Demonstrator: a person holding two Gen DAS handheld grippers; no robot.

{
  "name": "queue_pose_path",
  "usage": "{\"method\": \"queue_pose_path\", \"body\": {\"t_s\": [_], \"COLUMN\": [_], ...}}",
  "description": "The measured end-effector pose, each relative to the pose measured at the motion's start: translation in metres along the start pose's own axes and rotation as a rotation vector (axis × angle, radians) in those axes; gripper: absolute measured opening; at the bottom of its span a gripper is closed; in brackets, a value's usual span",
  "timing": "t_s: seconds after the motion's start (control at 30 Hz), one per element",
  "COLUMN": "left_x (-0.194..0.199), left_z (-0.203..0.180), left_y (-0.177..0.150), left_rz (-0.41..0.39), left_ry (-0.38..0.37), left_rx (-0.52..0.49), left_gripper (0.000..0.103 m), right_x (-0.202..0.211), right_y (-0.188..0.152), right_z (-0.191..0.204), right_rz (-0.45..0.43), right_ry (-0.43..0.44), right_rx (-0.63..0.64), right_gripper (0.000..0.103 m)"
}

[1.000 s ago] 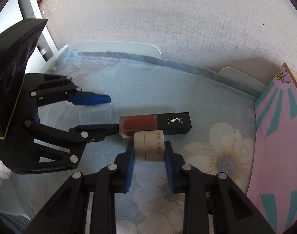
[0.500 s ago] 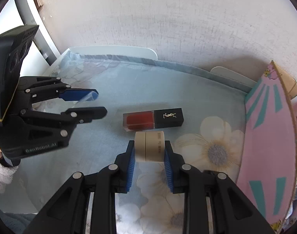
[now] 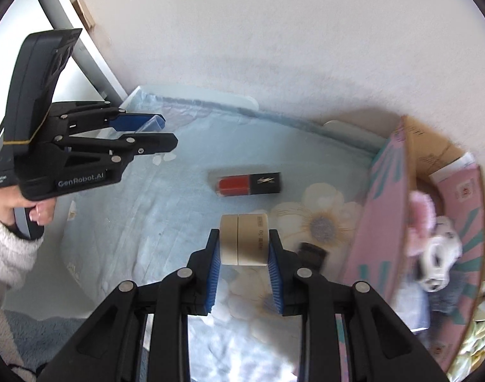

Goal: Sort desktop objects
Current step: 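Carry the clear cup and beige jar into the cardboard box and release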

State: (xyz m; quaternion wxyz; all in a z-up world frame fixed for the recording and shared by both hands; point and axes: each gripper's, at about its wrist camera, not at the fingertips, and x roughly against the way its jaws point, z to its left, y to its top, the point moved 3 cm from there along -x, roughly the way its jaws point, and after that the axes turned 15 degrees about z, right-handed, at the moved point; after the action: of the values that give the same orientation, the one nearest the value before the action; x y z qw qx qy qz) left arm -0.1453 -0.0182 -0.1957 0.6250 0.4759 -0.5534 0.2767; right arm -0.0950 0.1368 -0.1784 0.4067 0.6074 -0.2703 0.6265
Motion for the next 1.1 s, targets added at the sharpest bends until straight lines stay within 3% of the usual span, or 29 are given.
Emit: {"method": "queue_pose_path", "body": {"t_s": [0.27,0.6,0.83,1.1], "left_x": [0.032,0.036,0.018,-0.002], "left_z": [-0.051,-0.148,-0.205,-0.235], "left_y": [0.052,0.118,0.139,0.149], "left_rz": [-0.047,-0.044,-0.007,0.028], "left_ry": [0.002,-0.058,-0.077,-0.088], "left_rx": [-0.085,-0.226,-0.293,-0.299], "left_gripper": [0.030,0.030,0.030,0.030], "right_x": [0.051,0.071,0.068,0.057], "right_y": [-0.015,-0.054,-0.085,-0.108], "right_z": [-0.049,-0.109,-0.138,-0.149], "right_rz": [-0.047,-0.018,0.015,0.030], "right_ry": [-0.034,-0.075,-0.062,-0.048], "right_rx": [-0.039,-0.102,-0.130,-0.136], "right_gripper": [0.026,0.026,0.026,0.026]}}
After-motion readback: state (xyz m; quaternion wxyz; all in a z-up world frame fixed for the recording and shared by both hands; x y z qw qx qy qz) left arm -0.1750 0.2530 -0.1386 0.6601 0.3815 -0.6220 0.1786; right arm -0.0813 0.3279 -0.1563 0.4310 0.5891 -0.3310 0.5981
